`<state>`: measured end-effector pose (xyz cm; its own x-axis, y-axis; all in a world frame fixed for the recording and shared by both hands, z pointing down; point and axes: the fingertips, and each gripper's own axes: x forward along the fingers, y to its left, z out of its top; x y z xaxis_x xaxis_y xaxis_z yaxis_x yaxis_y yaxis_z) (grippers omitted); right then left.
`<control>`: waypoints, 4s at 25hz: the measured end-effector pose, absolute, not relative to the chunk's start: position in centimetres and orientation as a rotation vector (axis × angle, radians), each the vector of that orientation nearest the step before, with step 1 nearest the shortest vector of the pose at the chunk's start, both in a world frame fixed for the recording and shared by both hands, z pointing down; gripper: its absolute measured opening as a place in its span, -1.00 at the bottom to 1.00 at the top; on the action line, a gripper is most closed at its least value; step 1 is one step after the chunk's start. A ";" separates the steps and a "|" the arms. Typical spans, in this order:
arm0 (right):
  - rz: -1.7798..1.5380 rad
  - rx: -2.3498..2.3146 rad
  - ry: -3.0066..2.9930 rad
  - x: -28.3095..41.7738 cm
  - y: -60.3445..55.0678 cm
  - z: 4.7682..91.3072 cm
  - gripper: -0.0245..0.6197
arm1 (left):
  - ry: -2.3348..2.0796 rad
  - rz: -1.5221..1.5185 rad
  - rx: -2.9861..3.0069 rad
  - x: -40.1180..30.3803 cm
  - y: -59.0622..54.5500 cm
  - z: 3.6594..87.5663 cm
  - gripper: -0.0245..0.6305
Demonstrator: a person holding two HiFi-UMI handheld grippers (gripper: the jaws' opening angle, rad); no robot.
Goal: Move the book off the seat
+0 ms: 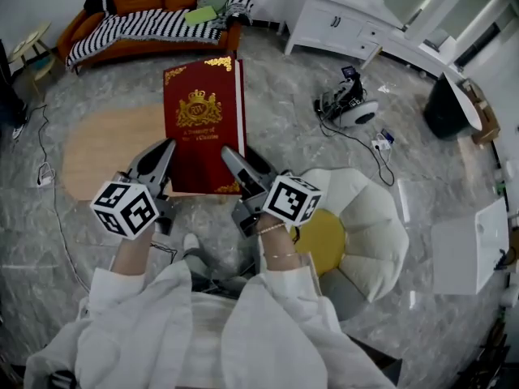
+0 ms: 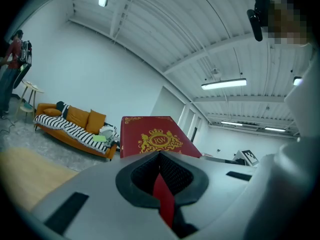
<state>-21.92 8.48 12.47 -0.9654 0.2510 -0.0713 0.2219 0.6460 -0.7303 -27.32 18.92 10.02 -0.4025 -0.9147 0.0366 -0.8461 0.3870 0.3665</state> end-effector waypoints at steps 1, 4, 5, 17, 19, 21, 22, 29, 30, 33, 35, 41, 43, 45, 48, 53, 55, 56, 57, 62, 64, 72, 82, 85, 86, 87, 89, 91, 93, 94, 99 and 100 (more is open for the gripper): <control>1.236 -0.409 -2.807 -23.0 9.1 12.9 -0.14 | -2.414 -0.431 1.551 -28.5 19.5 10.3 -0.91; 1.249 -0.423 -2.761 -26.4 10.6 14.3 -0.14 | -2.405 -0.446 1.516 -31.9 20.5 11.6 -0.91; 1.253 -0.432 -2.747 -27.6 11.0 14.8 -0.14 | -2.399 -0.447 1.509 -33.0 20.6 12.1 -0.91; 1.301 -0.432 -2.665 -40.6 16.4 18.6 -0.14 | -2.353 -0.442 1.476 -45.4 24.2 15.9 -0.91; 1.298 -0.441 -2.668 -41.1 16.3 18.8 -0.14 | -2.342 -0.447 1.471 -45.6 24.1 16.6 -0.91; 1.288 -0.444 -2.673 -41.3 16.2 19.0 -0.14 | -2.338 -0.468 1.454 -45.8 24.0 17.1 -0.91; 1.279 -0.441 -2.670 -41.4 16.1 19.2 -0.14 | -2.338 -0.478 1.444 -45.8 23.9 17.3 -0.91; 1.271 -0.451 -2.608 -43.1 16.4 21.2 -0.14 | -2.362 -0.474 1.405 -47.2 25.0 18.1 -0.91; 1.277 -0.449 -2.607 -43.4 16.2 21.3 -0.14 | -2.364 -0.471 1.396 -47.3 25.1 18.3 -0.91; 1.281 -0.474 -2.601 -44.0 15.9 21.3 -0.14 | -2.374 -0.457 1.362 -47.6 25.5 18.9 -0.91; 1.278 -0.493 -2.595 -44.1 15.5 21.6 -0.14 | -2.380 -0.461 1.342 -47.6 25.2 19.4 -0.91; 1.258 -0.530 -2.580 -44.8 14.4 22.5 -0.14 | -2.357 -0.488 1.302 -47.8 24.0 21.7 -0.91; 1.258 -0.526 -2.571 -45.2 14.1 23.2 -0.14 | -2.353 -0.484 1.289 -48.1 23.7 22.5 -0.91; 1.280 -0.516 -2.546 -45.8 13.9 24.0 -0.14 | -2.336 -0.487 1.270 -48.7 23.5 23.1 -0.91; 1.299 -0.523 -2.509 -47.5 13.6 24.3 -0.14 | -2.309 -0.483 1.239 -50.2 23.0 23.6 -0.91; 1.321 -0.513 -2.460 -48.6 13.0 26.8 -0.14 | -2.280 -0.466 1.216 -51.0 22.1 25.8 -0.91; 1.332 -0.512 -2.446 -49.1 12.7 27.9 -0.14 | -2.276 -0.451 1.208 -51.4 21.8 26.8 -0.91; 1.335 -0.508 -2.443 -49.4 12.4 28.4 -0.14 | -2.274 -0.450 1.203 -51.7 21.7 27.3 -0.91; 1.337 -0.501 -2.443 -49.6 12.2 28.9 -0.14 | -2.269 -0.450 1.197 -51.9 21.6 27.9 -0.91; 1.325 -0.420 -2.434 -49.8 10.8 33.1 -0.14 | -2.241 -0.444 1.176 -52.8 21.5 31.9 -0.91; 1.332 -0.389 -2.421 -49.8 10.5 34.9 -0.14 | -2.219 -0.434 1.176 -52.6 21.4 33.5 -0.91; 1.389 -0.324 -2.338 -51.1 10.3 43.2 -0.14 | -2.147 -0.457 1.129 -53.0 20.5 40.6 -0.91; 1.328 -0.321 -2.292 -53.2 11.4 52.3 -0.14 | -2.138 -0.462 1.067 -54.8 21.6 48.5 -0.91; 1.301 -0.332 -2.286 -53.6 11.6 54.4 -0.14 | -2.124 -0.458 1.063 -54.8 21.4 50.7 -0.91; 1.293 -0.330 -2.280 -53.6 11.7 55.1 -0.14 | -2.119 -0.456 1.061 -54.8 21.3 51.4 -0.91; 1.289 -0.327 -2.272 -53.6 11.8 55.8 -0.14 | -2.114 -0.454 1.058 -54.6 21.2 52.1 -0.91; 1.287 -0.319 -2.259 -53.5 12.1 56.8 -0.14 | -2.106 -0.454 1.049 -54.5 21.4 53.2 -0.91; 1.289 -0.305 -2.256 -53.6 12.5 57.7 -0.14 | -2.102 -0.456 1.039 -54.6 22.0 54.3 -0.91; 1.306 -0.287 -2.250 -53.4 13.0 58.8 -0.14 | -2.100 -0.458 1.029 -54.5 22.7 55.4 -0.91; 1.321 -0.278 -2.247 -53.2 13.2 59.2 -0.14 | -2.100 -0.461 1.025 -54.4 23.1 55.9 -0.91; 1.345 -0.245 -2.237 -52.9 14.3 60.8 -0.14 | -2.099 -0.473 1.012 -54.4 24.1 57.4 -0.91; 1.338 -0.242 -2.239 -52.9 14.5 61.1 -0.14 | -2.096 -0.472 1.013 -54.4 24.1 57.7 -0.91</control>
